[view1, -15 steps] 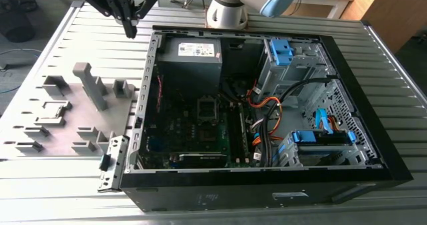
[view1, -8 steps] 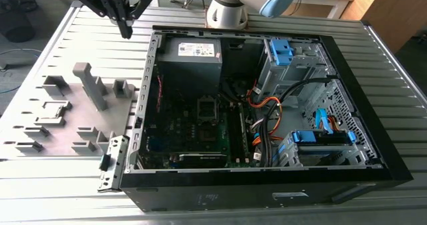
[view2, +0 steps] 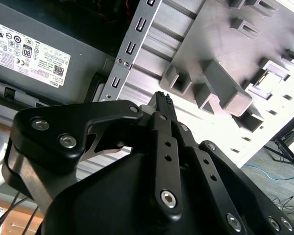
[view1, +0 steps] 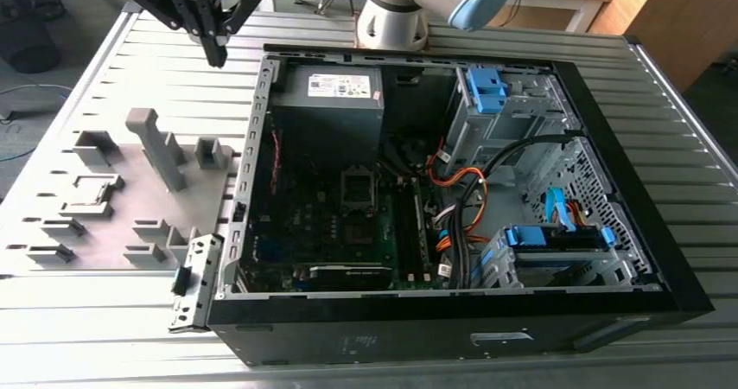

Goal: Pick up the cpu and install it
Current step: 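Reach for the cpu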

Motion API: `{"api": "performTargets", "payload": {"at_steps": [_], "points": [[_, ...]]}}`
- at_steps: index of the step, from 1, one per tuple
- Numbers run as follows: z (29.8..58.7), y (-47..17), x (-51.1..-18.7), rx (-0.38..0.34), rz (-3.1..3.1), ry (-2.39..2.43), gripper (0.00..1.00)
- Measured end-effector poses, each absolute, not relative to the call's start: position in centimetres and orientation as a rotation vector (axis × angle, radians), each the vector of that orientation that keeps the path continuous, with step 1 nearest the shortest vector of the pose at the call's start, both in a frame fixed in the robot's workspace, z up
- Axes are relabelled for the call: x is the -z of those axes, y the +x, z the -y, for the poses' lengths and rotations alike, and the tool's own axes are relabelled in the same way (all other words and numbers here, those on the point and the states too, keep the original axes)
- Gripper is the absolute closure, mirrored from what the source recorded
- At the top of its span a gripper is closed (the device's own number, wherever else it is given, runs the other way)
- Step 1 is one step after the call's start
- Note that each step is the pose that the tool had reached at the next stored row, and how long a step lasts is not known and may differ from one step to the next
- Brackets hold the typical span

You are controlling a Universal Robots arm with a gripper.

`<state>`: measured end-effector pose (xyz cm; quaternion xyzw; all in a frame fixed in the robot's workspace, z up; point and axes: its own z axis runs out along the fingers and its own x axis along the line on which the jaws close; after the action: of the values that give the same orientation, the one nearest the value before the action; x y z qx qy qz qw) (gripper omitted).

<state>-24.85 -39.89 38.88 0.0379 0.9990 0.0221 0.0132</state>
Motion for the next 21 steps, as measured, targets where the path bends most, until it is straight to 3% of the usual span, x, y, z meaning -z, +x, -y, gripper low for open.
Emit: {"api": "performTargets", "payload": {"at_steps": [21], "points": [[39.9, -26.5, -37.7, -0.069, -3.112, 0.118, 0.89]]}}
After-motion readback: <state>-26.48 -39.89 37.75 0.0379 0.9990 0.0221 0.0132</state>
